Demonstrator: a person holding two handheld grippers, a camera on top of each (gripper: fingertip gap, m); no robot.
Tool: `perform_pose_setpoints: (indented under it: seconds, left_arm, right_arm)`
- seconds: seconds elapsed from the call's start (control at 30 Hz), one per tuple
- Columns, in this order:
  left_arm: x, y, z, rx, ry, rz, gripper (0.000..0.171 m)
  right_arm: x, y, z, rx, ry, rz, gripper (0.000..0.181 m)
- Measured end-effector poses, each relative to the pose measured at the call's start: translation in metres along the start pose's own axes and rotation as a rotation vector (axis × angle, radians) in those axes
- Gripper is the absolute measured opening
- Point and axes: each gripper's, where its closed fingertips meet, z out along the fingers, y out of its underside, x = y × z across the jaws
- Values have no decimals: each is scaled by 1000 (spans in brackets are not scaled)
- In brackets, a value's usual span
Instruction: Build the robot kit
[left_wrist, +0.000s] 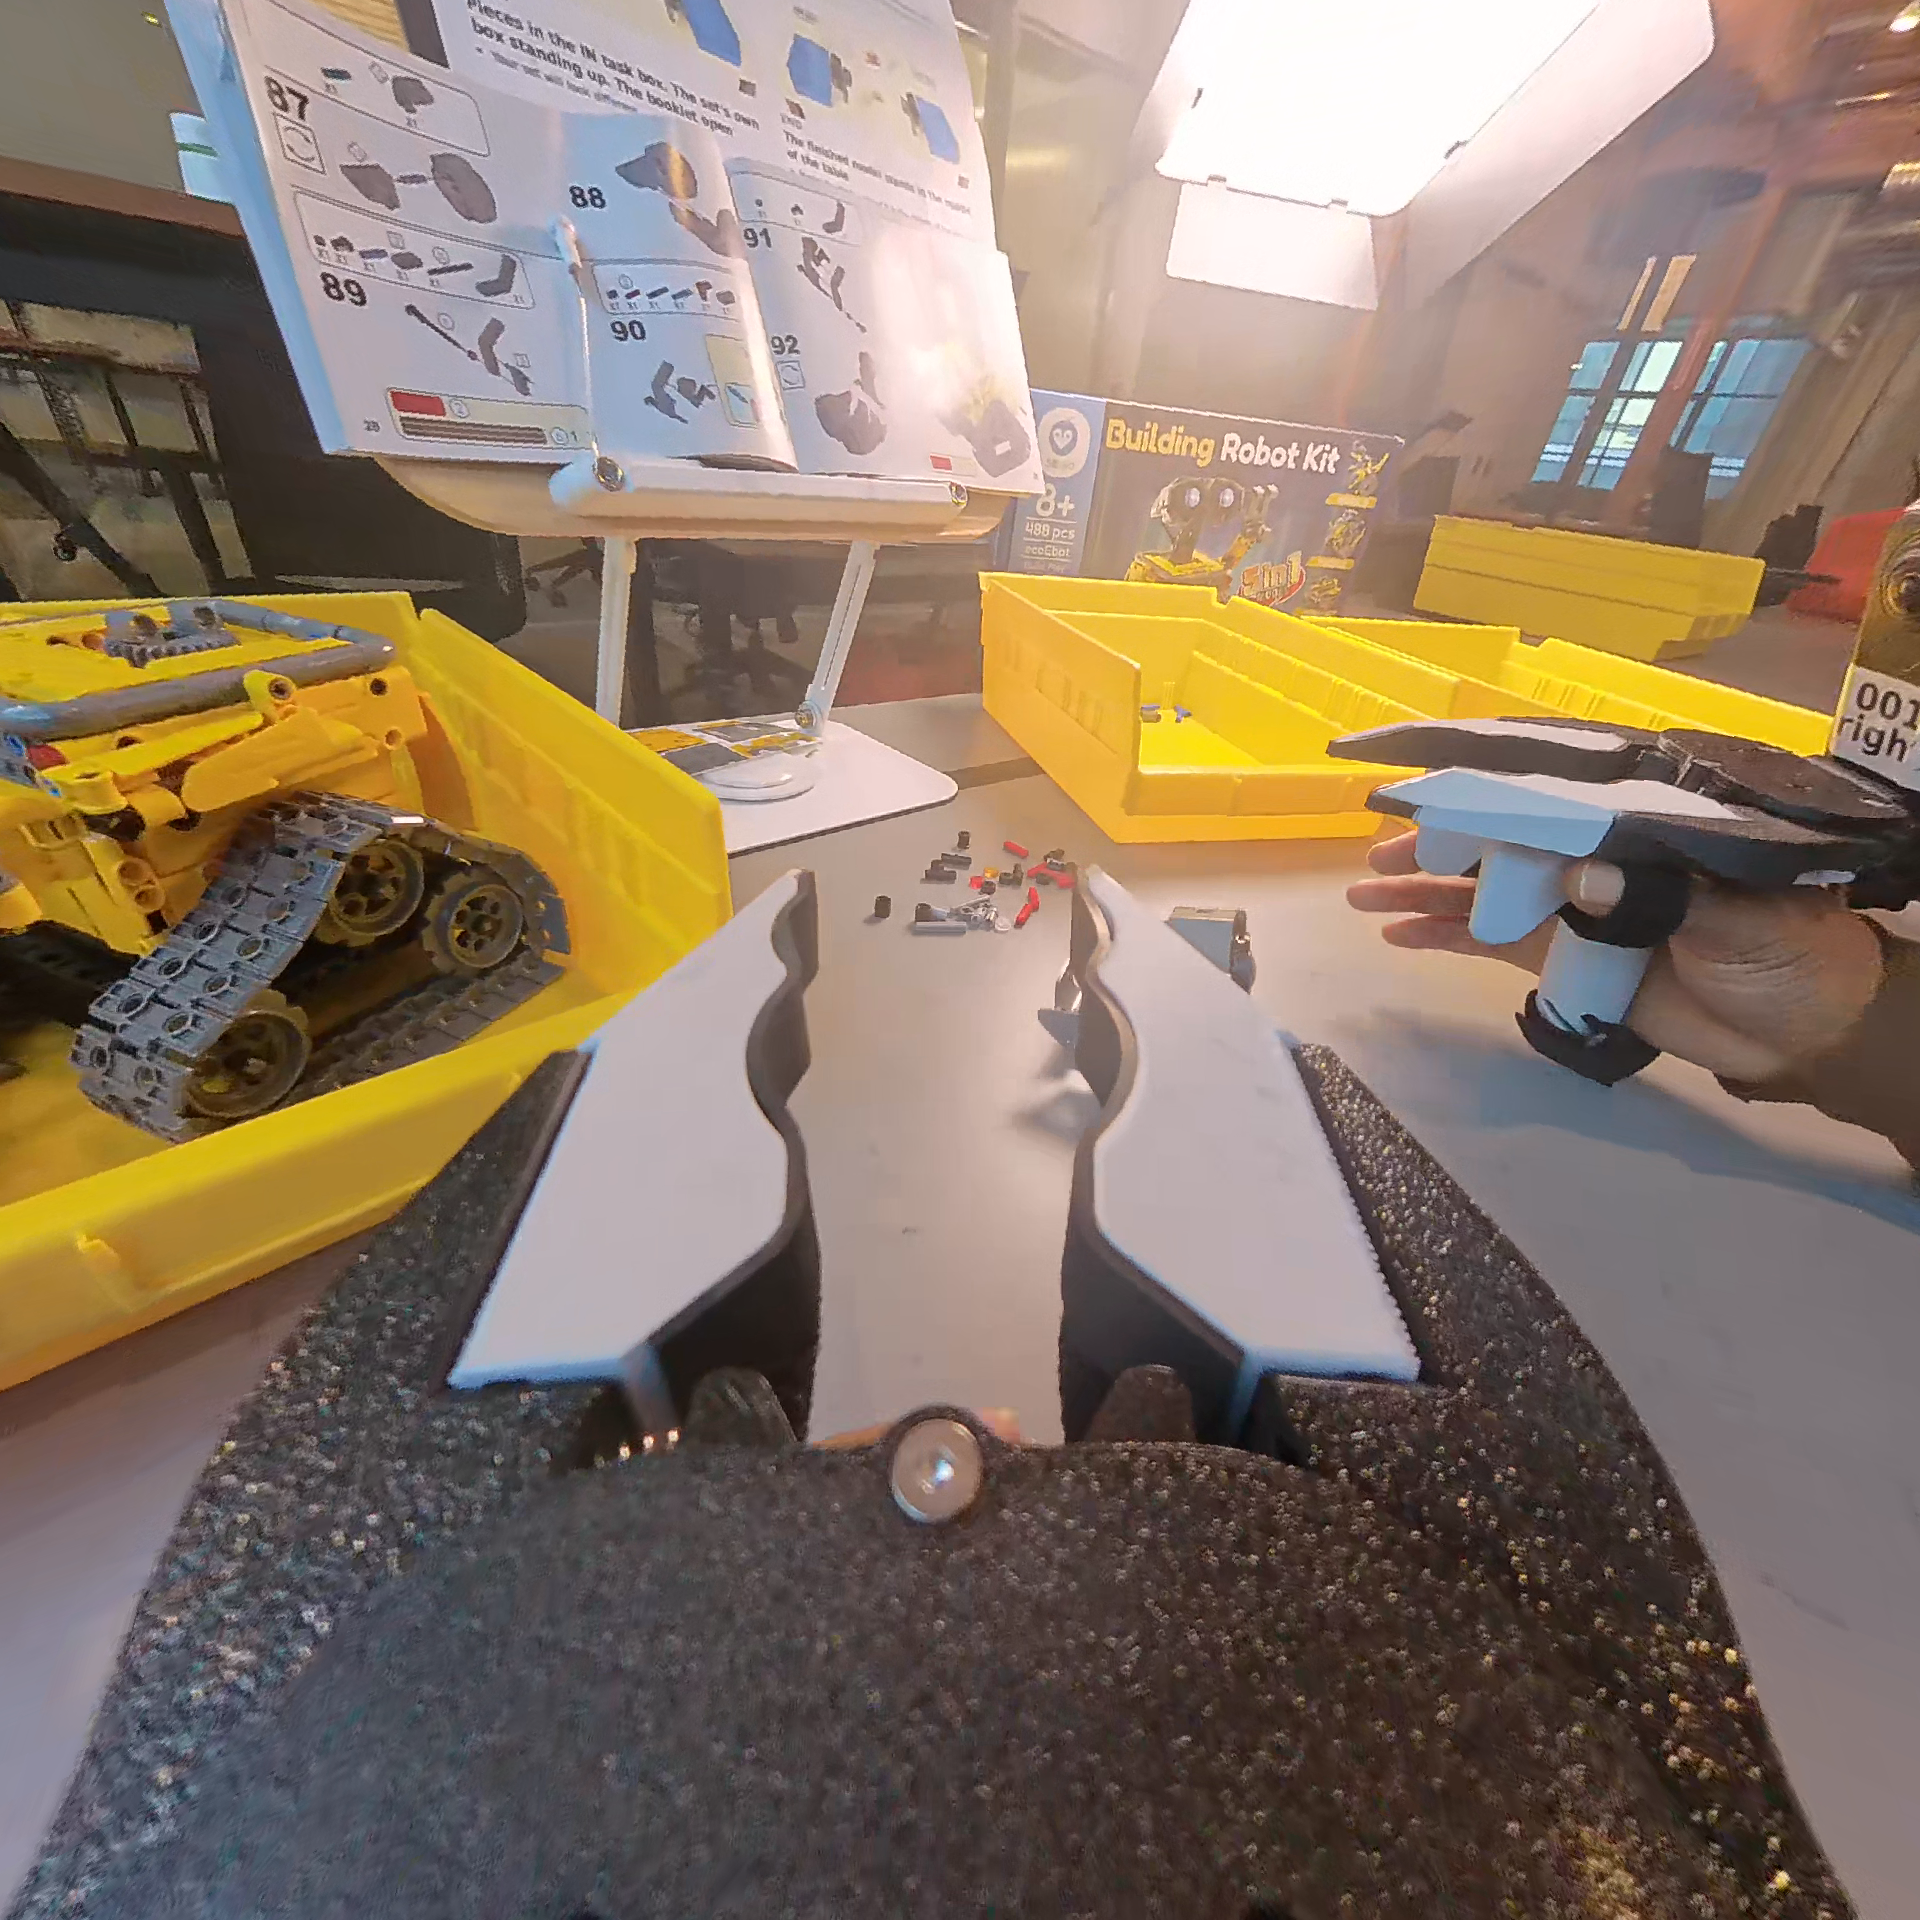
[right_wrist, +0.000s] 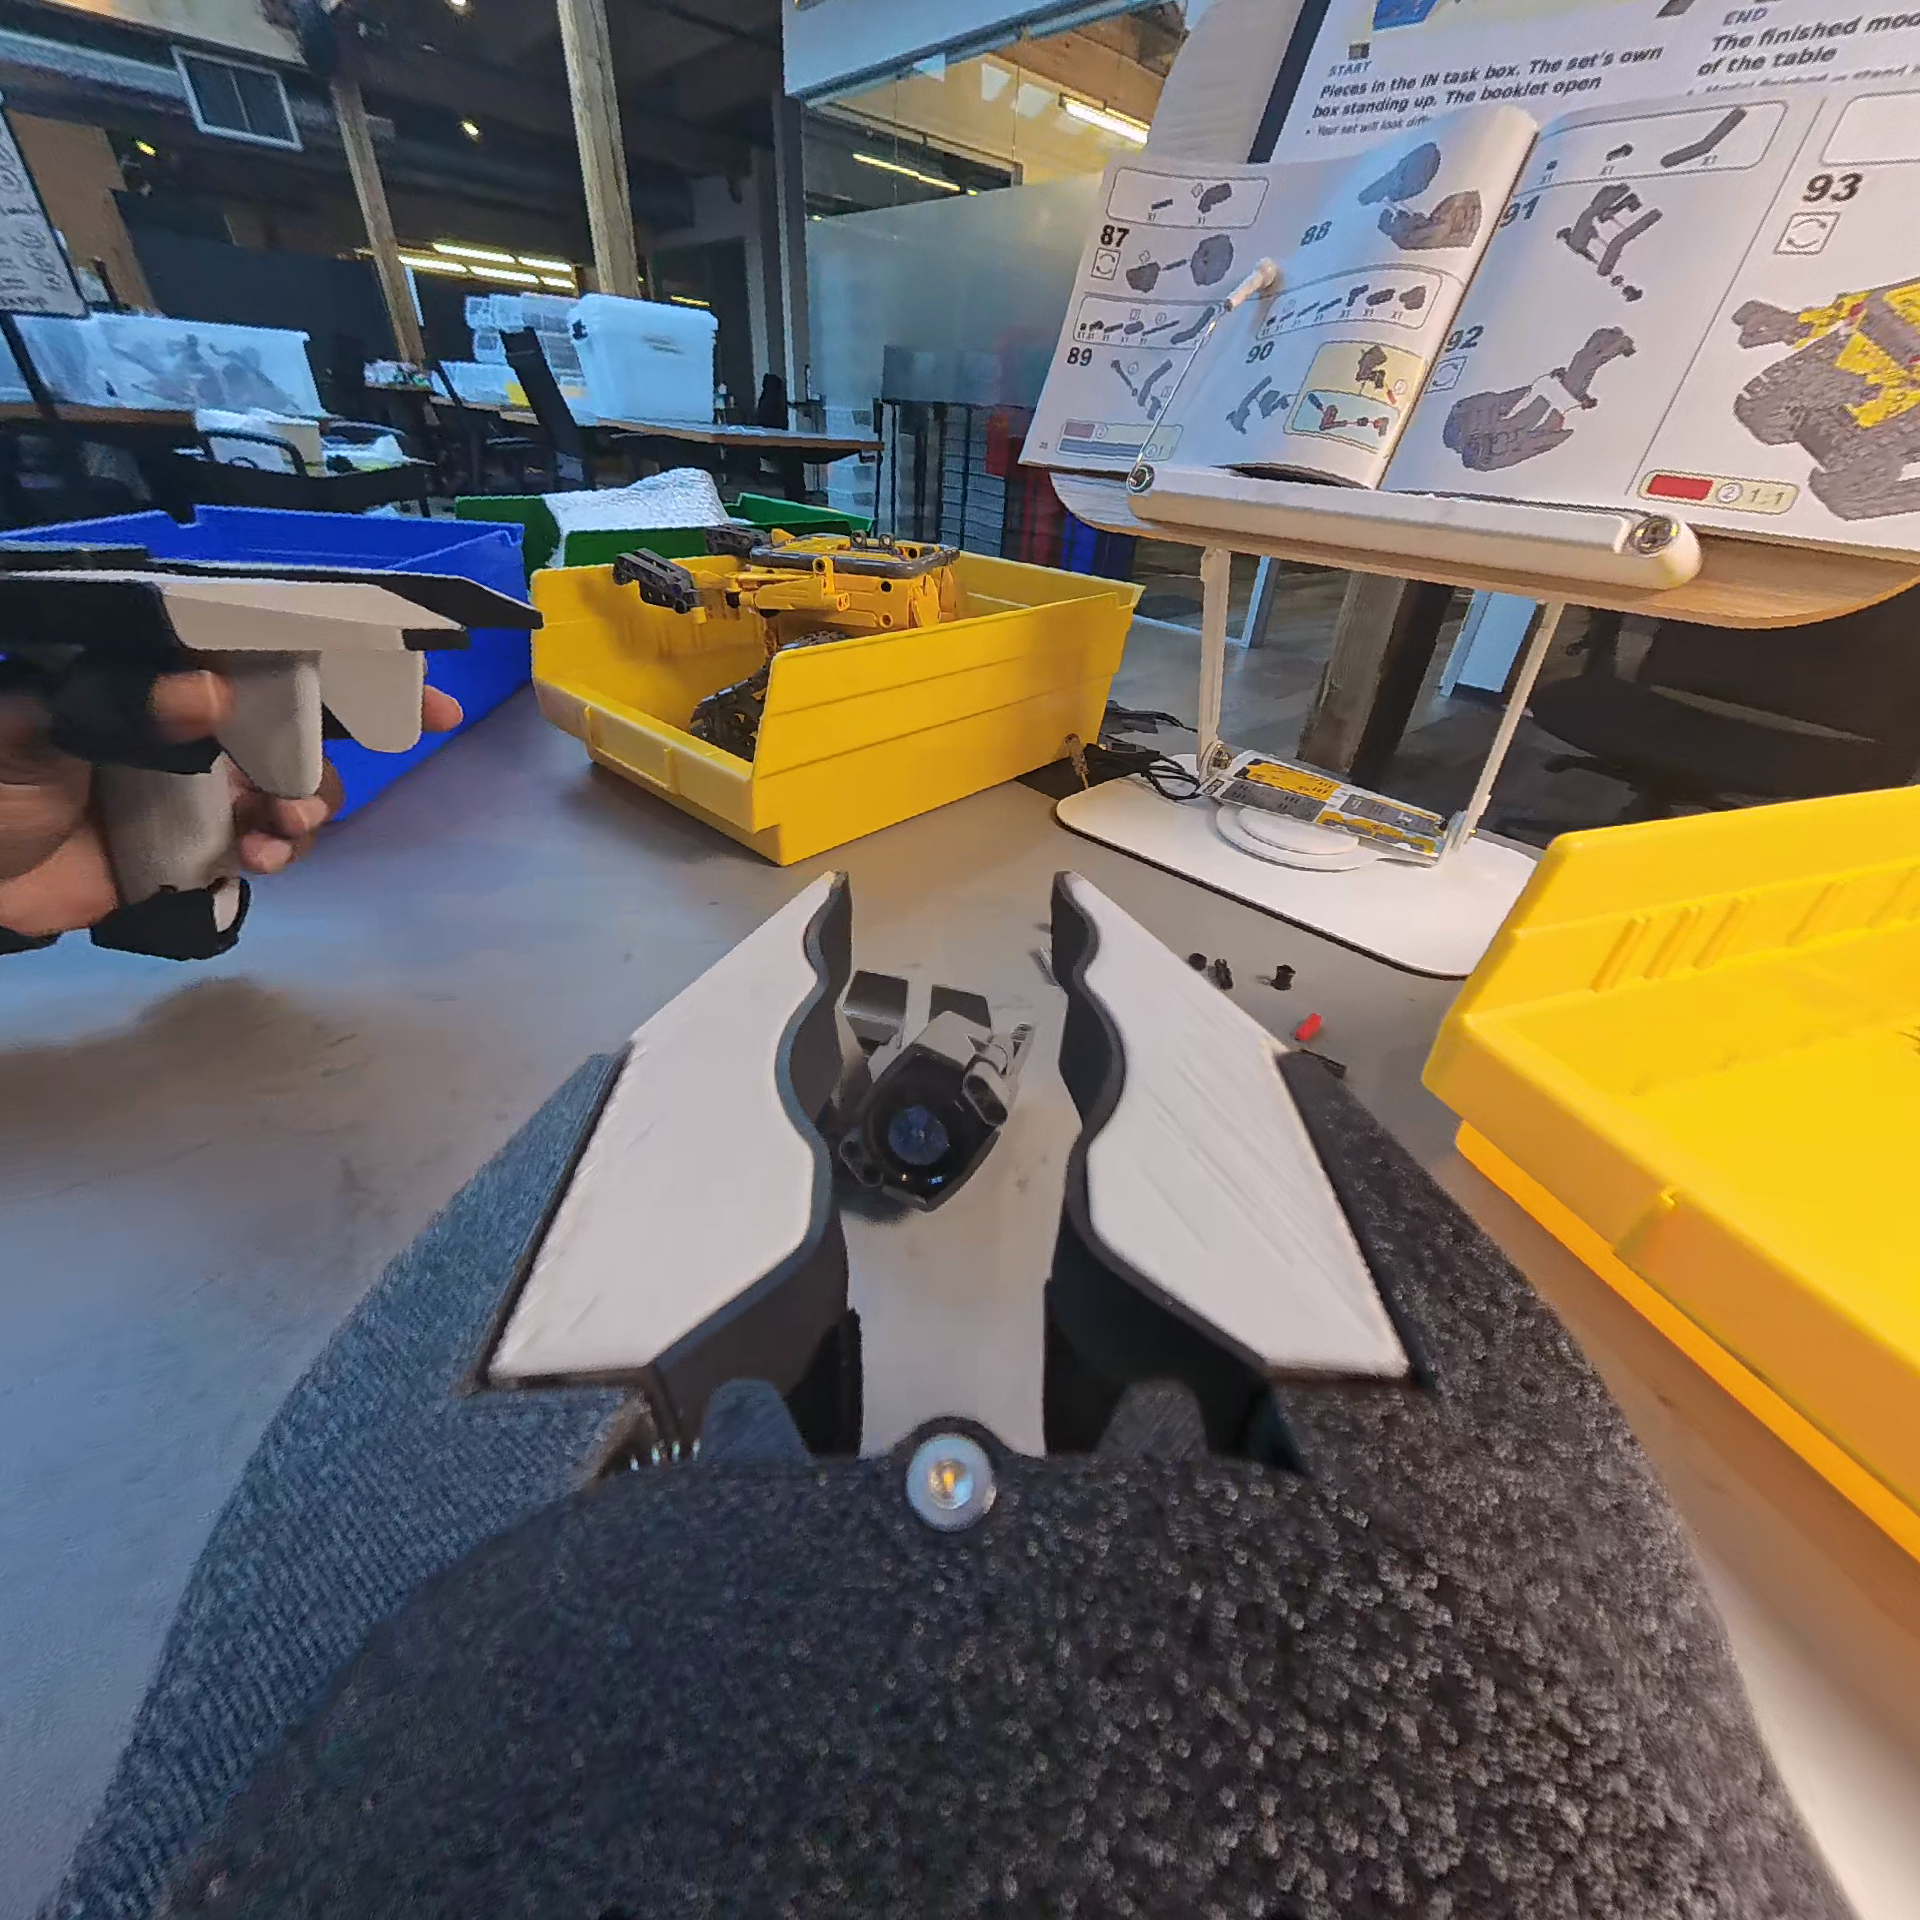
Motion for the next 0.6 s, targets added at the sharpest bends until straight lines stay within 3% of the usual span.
perform_pose_setpoints:
  seconds: [0.17,0.3,0.6]
  left_arm:
    - [1,-3,-1,21,18,-14,40]
    - [-1,-4,-3,24,11,14,28]
    - [-2,-5,-4,43,16,-28,22]
  right_arm:
    - [-6,-1,-1,5,-50,14,16]
    - [-9,1,-1,-2,-64,35,14]
    - [-9,0,-1,4,-73,45,0]
